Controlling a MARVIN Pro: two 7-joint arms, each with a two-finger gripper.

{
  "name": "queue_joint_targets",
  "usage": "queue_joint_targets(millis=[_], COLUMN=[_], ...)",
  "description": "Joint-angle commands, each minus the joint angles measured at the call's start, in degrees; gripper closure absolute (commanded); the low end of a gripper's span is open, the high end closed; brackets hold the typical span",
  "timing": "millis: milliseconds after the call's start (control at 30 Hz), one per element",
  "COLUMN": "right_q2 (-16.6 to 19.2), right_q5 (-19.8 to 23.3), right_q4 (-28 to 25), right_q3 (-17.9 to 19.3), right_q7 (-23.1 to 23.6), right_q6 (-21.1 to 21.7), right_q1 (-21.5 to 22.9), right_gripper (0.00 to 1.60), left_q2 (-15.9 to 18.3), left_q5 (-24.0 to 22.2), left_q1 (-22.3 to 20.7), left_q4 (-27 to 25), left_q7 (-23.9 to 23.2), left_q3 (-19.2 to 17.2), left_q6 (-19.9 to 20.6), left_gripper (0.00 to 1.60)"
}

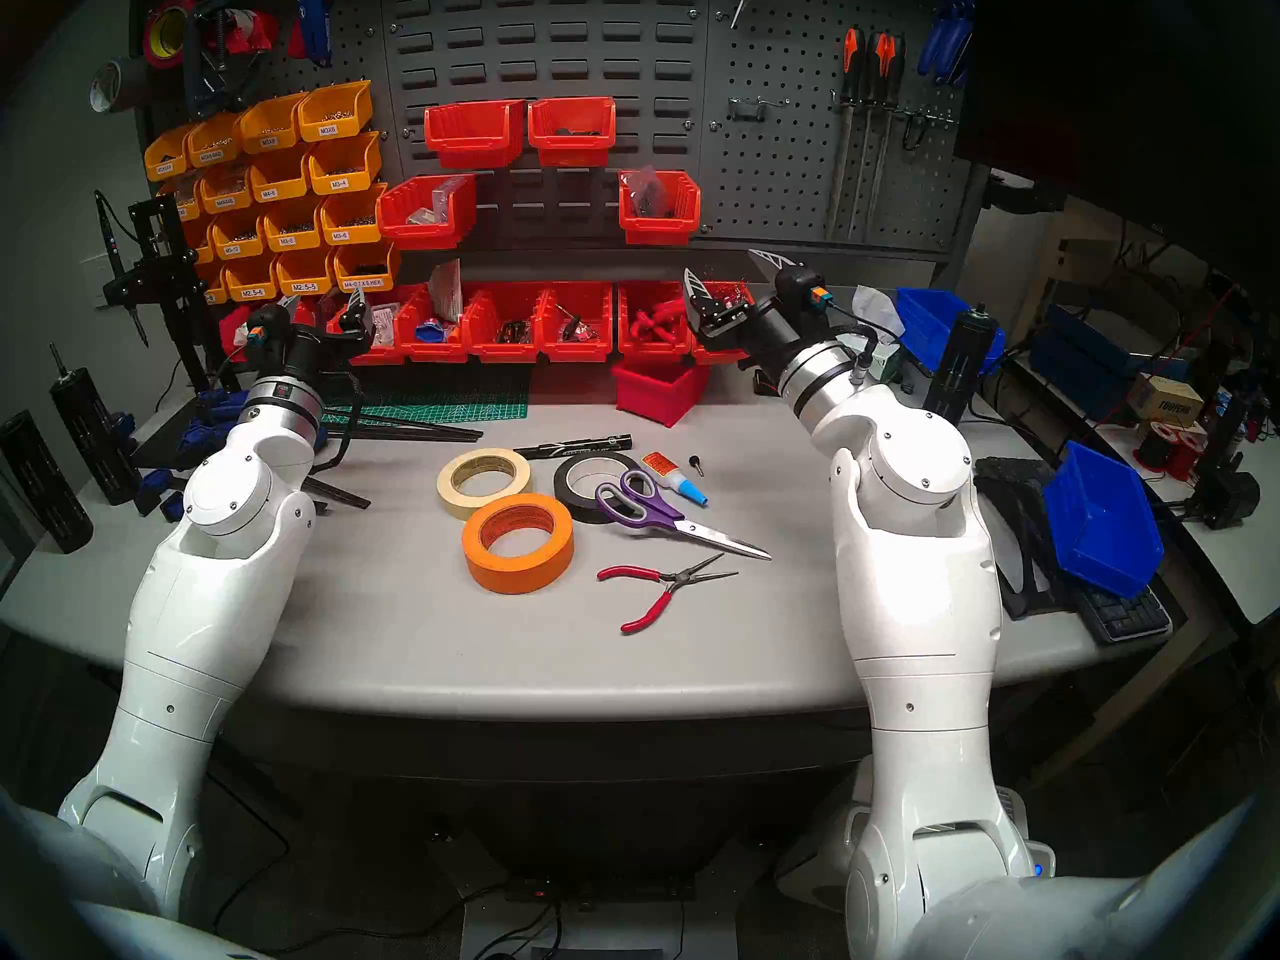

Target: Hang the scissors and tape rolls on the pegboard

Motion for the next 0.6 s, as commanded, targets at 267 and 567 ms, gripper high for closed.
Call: queue_joint_targets(millis=[267, 567], right_q2=[1.4, 2.5], right_q5=[2.2, 3.4], right_q4=[-6.3, -8.8], right_q3=[2.0, 3.3], right_q7=[3.4, 6.2], right_q6=[2.9, 5.3], right_q1=[-2.8, -4.9], right_gripper=[0.00, 0.00], left_q2=[0.1, 0.1], left_q5=[0.0, 0.0], left_q1=[-1.8, -1.8], left_q4=[-1.6, -1.6], left_q7=[-0.1, -0.1], left_q3=[-0.4, -0.4], left_q6=[-0.6, -0.6], left_gripper=[0.00, 0.00])
